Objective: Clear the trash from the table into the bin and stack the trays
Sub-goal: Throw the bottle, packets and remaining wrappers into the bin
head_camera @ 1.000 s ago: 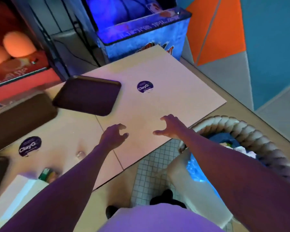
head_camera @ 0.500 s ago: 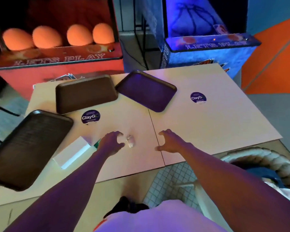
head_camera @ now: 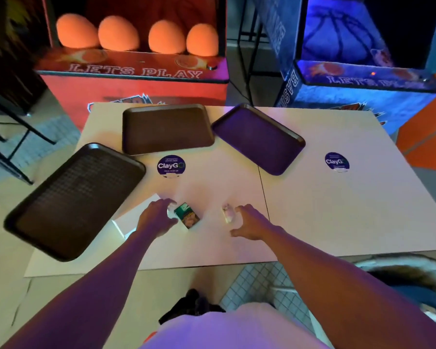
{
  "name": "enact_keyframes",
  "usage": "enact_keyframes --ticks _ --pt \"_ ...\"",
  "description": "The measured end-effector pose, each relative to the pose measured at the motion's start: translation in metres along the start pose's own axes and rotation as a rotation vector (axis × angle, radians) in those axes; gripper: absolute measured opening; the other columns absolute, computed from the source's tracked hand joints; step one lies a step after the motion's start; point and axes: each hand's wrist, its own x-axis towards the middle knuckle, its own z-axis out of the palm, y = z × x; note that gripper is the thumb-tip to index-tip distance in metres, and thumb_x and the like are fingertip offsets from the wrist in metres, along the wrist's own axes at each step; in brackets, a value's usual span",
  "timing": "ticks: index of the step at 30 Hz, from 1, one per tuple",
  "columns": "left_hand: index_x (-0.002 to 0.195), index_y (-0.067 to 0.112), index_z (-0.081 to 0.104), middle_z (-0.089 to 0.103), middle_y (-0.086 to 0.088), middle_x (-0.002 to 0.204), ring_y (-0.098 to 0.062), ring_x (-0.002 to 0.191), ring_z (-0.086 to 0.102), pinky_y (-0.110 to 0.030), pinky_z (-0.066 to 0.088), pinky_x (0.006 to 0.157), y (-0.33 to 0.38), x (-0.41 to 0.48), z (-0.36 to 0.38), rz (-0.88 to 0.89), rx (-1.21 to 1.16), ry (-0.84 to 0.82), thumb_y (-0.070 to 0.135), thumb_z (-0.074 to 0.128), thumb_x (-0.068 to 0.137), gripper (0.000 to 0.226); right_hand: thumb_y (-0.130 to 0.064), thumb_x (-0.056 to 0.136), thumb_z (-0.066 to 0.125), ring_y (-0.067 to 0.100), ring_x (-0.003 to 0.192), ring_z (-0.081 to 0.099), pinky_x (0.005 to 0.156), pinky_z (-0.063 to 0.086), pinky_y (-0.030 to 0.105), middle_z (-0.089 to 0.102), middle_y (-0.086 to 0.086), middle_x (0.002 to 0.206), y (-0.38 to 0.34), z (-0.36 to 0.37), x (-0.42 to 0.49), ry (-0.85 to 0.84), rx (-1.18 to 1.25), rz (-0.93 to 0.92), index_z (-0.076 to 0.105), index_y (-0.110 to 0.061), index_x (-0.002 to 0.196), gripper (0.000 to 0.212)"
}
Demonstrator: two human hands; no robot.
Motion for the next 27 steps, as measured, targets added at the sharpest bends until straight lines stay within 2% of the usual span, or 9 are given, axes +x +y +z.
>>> enact_keyframes --ticks 6,12,17,23,27 --pt "0.140 0.031 0.057 0.059 0.000 0.146 -0.025 0.134 0.051 -0.043 0.046 0.105 -0.037 0.002 -0.012 -0.035 0.061 0.051 0.038 0.081 0.085 0.060 -0.043 0.078 0.085 0.028 0.128 0.053 0.105 0.050 0.037 0.041 0.008 0.143 -0.020 0.007 0.023 -0.002 0.061 -0.013 0.040 -0.022 0.151 0.089" --pt "0.154 0.025 0.038 0.043 -0.001 0.158 -0.029 0.146 0.037 -0.054 0.041 0.113 -0.073 0.008 -0.017 -0.095 0.156 0.089 0.041 0.086 0.078 0.092 -0.035 0.082 0.083 0.031 0.131 0.052 0.102 0.053 0.035 0.035 0.008 0.149 -0.026 0.017 0.048 0.030 -0.001 -0.002 0.041 -0.022 0.147 0.078" --pt "0.161 0.023 0.021 0.030 -0.003 0.165 -0.034 0.151 0.030 -0.059 0.037 0.115 -0.092 0.016 -0.016 -0.158 0.193 0.033 0.046 0.088 0.074 0.112 -0.029 0.084 0.081 0.032 0.134 0.049 0.105 0.053 0.040 0.031 0.010 0.155 -0.034 0.023 0.064 0.022 -0.069 -0.009 0.034 -0.023 0.154 0.084" --pt "0.162 0.023 0.017 0.029 -0.005 0.166 -0.035 0.150 0.034 -0.060 0.038 0.115 -0.098 0.029 -0.015 -0.165 0.226 -0.008 0.045 0.088 0.075 0.115 -0.026 0.085 0.080 0.030 0.132 0.048 0.100 0.056 0.037 0.034 0.010 0.151 -0.043 0.028 0.084 0.028 -0.148 0.008 0.033 -0.025 0.154 0.083" --pt "0.162 0.024 0.017 0.035 -0.008 0.163 -0.035 0.146 0.041 -0.060 0.041 0.111 -0.102 0.037 -0.013 -0.179 0.260 -0.049 0.046 0.086 0.076 0.112 -0.019 0.086 0.078 0.030 0.125 0.049 0.091 0.059 0.035 0.038 0.011 0.141 -0.042 0.034 0.095 0.047 -0.213 0.048 0.040 -0.021 0.147 0.072"
